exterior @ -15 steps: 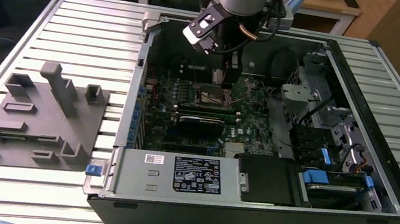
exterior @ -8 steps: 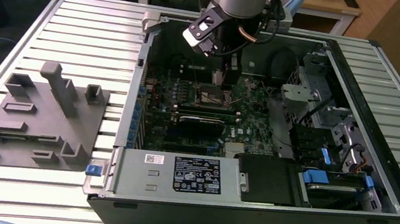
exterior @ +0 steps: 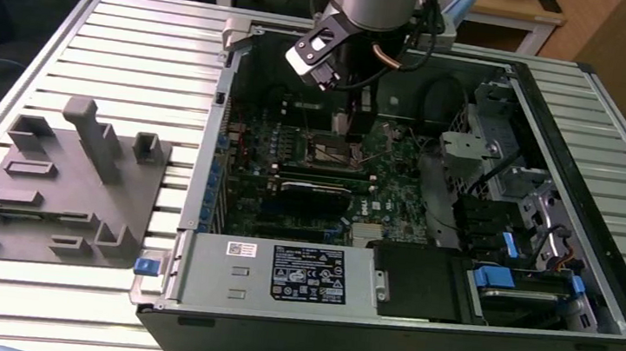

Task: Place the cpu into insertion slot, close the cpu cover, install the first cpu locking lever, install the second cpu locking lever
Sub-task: 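Place the cpu into insertion slot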

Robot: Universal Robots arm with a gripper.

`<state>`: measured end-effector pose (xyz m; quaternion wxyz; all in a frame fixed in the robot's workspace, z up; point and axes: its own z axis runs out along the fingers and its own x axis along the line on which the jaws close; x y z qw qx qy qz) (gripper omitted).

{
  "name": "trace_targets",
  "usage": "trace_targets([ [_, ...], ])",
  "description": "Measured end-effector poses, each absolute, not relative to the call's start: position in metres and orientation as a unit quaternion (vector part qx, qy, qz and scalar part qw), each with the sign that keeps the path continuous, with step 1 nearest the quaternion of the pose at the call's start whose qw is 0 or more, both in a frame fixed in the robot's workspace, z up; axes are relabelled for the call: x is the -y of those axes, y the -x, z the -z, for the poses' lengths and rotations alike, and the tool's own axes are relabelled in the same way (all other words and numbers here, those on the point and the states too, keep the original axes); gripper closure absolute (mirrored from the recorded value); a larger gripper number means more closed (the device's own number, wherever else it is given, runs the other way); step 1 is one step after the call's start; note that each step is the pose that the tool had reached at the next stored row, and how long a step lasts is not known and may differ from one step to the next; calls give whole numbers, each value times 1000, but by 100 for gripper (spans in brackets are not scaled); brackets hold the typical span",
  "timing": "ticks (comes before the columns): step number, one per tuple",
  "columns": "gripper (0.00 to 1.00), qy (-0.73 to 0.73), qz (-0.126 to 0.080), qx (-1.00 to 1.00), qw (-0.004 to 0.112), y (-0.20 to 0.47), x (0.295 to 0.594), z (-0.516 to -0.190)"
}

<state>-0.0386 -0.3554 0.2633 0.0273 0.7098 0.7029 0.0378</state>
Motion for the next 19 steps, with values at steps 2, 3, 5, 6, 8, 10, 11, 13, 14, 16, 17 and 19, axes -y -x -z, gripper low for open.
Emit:
trace_targets([
  [2,46,-710,-38,-703,27,39,355,-261],
  [3,46,-710,-38,-703,27,39,355,-259],
  [5,46,-710,-38,-703,27,39,355,-256],
  [6,46,-710,-38,-703,27,39,355,-255],
  [8,46,-710,-38,-703,27,39,355,-252],
  [10,46,-710,-38,-703,27,42,355,-250],
  [11,46,-710,-38,-703,27,44,355,-250],
  [13,46,-710,-38,-703,27,46,355,-248],
  [14,46,-710,-38,-703,27,47,355,-247],
  [16,46,-710,-37,-703,28,47,355,-243],
  [17,46,-710,-37,-703,28,48,355,-241],
  [19,46,-710,-36,-703,29,48,355,-238],
])
